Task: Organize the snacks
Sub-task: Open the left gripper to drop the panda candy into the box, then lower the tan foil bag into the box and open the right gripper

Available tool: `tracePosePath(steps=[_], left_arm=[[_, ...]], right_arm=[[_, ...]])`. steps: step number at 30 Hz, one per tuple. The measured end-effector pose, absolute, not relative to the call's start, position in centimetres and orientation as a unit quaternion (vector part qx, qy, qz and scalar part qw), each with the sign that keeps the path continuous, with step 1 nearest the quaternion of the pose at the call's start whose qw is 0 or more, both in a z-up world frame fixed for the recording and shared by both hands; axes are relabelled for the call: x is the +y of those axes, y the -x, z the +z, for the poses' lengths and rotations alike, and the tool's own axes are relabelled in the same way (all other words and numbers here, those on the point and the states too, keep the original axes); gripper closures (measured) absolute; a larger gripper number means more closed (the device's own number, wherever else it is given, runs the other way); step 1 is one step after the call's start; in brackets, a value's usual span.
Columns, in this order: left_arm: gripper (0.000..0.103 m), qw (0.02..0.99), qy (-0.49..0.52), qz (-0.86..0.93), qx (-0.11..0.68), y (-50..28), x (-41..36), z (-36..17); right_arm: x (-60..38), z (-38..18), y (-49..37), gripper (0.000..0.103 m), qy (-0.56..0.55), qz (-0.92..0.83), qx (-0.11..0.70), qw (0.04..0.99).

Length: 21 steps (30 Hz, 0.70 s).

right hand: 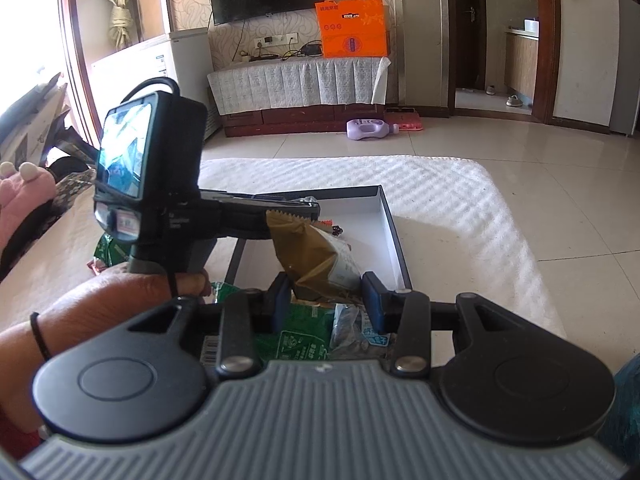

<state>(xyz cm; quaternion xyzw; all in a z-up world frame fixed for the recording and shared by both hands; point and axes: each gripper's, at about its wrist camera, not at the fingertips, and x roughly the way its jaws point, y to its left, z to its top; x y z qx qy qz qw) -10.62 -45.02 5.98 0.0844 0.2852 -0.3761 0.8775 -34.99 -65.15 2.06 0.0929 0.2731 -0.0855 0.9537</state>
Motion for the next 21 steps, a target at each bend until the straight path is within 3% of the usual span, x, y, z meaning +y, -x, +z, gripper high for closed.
tracePosePath(steps=[5, 13, 21], left_arm=[[0.067, 0.876, -0.091, -0.375, 0.289, 10.4, -45.5, 5.6], [0.037, 0.878, -0.094, -0.374, 0.283, 10.5, -45.3, 5.6], [0.035, 0.879, -0.094, -0.375, 0.278, 10.8, -44.6, 5.9]], right_arm=[[-65.1, 2.0, 35.0, 0.061, -0.094, -0.087, 0.273, 0.954], [-65.2, 2.0, 34.5, 0.061, -0.097, -0.094, 0.267, 0.954], [-65.7, 1.9, 33.4, 0.061, -0.104, -0.101, 0.258, 0.955]])
